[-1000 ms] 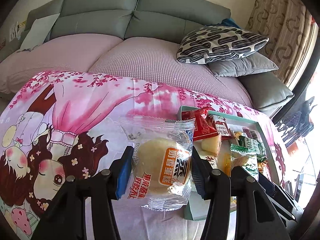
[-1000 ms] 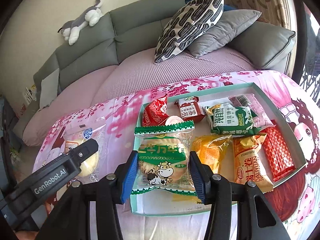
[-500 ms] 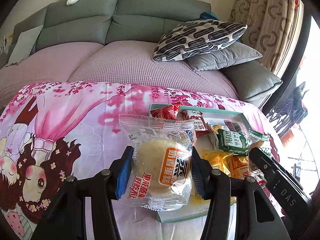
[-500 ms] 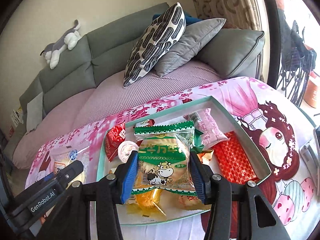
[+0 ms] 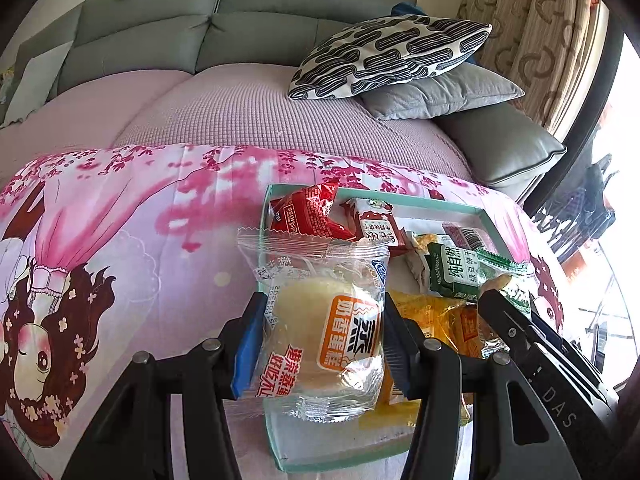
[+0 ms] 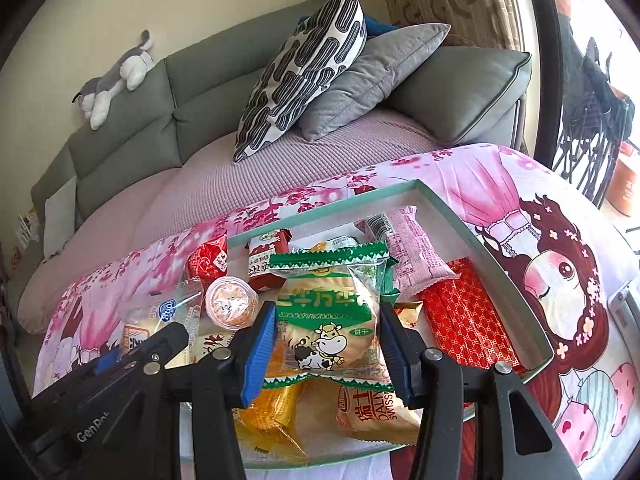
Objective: Organize snacks
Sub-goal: 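Carry the cookie to the tray with right tool while left tool carries the bun, then release the cookie in the tray with right tool while left tool releases the bun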
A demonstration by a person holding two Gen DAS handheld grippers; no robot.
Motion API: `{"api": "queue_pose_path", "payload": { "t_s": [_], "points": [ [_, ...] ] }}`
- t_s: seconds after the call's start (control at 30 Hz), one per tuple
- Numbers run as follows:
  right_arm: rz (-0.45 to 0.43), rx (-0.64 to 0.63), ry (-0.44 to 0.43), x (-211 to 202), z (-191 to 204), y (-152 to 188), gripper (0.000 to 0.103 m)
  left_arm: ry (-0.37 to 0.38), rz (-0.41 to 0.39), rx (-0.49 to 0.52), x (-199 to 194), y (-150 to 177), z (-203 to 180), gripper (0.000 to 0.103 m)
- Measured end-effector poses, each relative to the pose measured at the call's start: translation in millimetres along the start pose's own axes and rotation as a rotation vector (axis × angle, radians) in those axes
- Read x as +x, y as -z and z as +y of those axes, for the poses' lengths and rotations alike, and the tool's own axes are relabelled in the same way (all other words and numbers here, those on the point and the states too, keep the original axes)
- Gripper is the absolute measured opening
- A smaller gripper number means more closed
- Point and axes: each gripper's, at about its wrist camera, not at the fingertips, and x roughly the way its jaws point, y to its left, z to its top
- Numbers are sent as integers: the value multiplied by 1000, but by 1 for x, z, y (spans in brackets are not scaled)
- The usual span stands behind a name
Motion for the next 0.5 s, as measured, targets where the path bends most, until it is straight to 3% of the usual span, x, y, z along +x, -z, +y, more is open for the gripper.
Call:
{"api": "queue_pose_path", "payload": {
  "t_s": [0.5],
  "points": [
    [45, -71, 32, 13, 9, 6, 53, -11, 43, -12, 16, 5, 4, 56]
  ]
}}
